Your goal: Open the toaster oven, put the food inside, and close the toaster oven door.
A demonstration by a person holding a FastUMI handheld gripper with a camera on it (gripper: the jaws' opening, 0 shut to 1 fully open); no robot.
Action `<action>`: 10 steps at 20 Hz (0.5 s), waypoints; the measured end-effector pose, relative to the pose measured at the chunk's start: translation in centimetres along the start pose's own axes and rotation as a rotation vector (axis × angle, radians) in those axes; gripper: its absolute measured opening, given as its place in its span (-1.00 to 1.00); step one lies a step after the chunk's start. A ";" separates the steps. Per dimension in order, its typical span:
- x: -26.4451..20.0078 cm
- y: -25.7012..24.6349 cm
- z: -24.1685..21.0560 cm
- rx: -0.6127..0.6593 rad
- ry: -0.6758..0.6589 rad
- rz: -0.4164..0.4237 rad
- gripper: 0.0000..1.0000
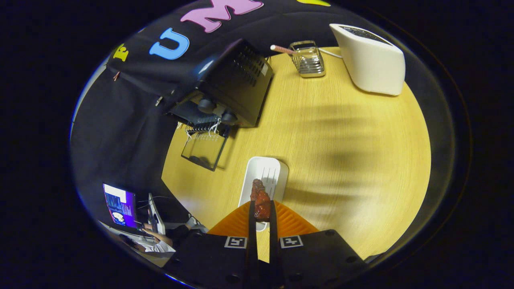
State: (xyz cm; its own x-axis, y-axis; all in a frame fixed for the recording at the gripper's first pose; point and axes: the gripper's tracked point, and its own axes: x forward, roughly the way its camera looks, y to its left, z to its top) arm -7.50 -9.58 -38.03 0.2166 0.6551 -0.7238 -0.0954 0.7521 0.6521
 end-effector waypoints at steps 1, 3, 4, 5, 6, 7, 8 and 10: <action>-0.8 1.0 0.4 0.010 -0.043 0.001 -0.70; -2.1 3.1 1.1 0.014 -0.130 0.001 -0.70; -2.6 4.2 1.3 0.000 -0.167 -0.006 -0.70; -2.9 5.5 1.2 -0.021 -0.200 -0.015 -0.70; -3.1 6.9 1.2 -0.049 -0.231 -0.021 -0.70; -3.3 8.7 1.0 -0.084 -0.259 -0.026 -0.70; -3.2 10.3 0.8 -0.112 -0.284 -0.027 -0.70; -2.8 13.9 0.6 -0.148 -0.330 -0.013 -0.70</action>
State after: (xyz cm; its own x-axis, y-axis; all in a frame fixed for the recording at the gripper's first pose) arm -8.81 -0.96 -26.78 0.5187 0.6050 -0.6042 -0.2250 0.7783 0.5862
